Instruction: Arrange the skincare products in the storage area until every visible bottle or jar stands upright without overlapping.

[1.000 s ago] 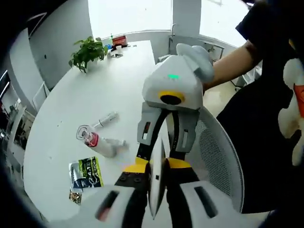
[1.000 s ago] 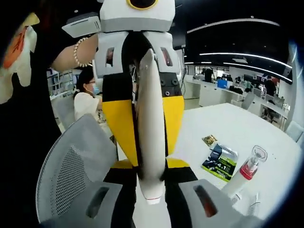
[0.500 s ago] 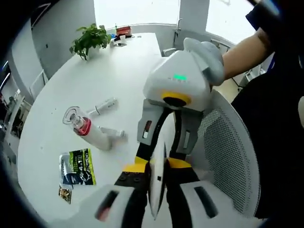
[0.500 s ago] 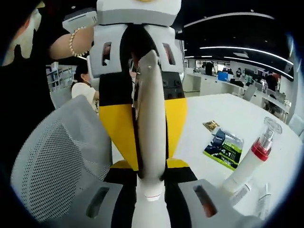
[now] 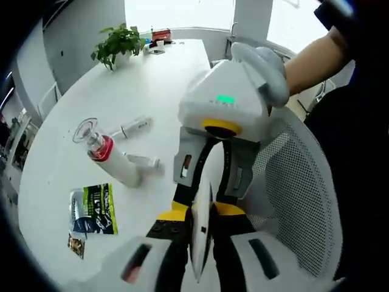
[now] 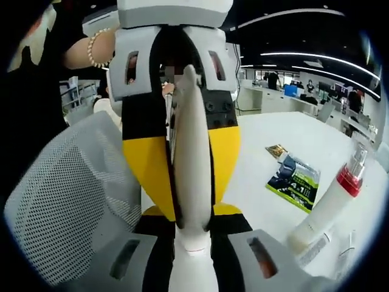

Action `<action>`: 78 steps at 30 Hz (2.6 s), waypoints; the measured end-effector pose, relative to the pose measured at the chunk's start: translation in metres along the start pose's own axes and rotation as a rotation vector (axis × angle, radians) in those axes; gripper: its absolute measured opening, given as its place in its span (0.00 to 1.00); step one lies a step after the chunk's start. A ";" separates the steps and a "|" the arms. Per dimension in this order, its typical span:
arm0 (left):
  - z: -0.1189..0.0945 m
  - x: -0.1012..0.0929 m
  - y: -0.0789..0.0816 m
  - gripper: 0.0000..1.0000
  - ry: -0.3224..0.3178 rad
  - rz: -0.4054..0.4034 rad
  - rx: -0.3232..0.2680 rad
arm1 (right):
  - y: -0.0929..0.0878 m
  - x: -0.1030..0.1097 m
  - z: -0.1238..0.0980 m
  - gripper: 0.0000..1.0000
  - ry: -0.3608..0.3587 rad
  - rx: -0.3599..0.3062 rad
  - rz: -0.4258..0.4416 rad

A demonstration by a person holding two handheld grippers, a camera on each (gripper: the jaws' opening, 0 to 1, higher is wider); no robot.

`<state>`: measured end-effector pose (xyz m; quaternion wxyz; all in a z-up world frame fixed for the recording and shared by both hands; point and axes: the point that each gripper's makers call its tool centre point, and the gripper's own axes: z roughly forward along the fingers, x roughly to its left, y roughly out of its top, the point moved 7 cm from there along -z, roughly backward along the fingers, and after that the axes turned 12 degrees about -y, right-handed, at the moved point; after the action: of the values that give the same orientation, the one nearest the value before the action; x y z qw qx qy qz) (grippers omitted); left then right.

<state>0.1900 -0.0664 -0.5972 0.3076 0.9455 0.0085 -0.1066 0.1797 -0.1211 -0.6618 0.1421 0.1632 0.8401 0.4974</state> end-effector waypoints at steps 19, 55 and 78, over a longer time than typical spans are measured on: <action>-0.007 0.040 0.007 0.13 0.066 0.039 -0.011 | -0.012 -0.039 -0.015 0.31 -0.184 0.000 0.194; -0.015 0.130 0.031 0.13 0.118 0.103 -0.045 | -0.020 -0.034 -0.086 0.81 -0.506 -0.052 0.397; -0.007 0.133 0.015 0.35 0.158 0.084 -0.013 | -0.022 -0.039 -0.094 0.90 -0.540 -0.057 0.413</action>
<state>0.3224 -0.0813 -0.6106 0.3164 0.9484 -0.0064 -0.0186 0.1746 -0.2215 -0.6343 0.2600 0.4517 0.7071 0.4779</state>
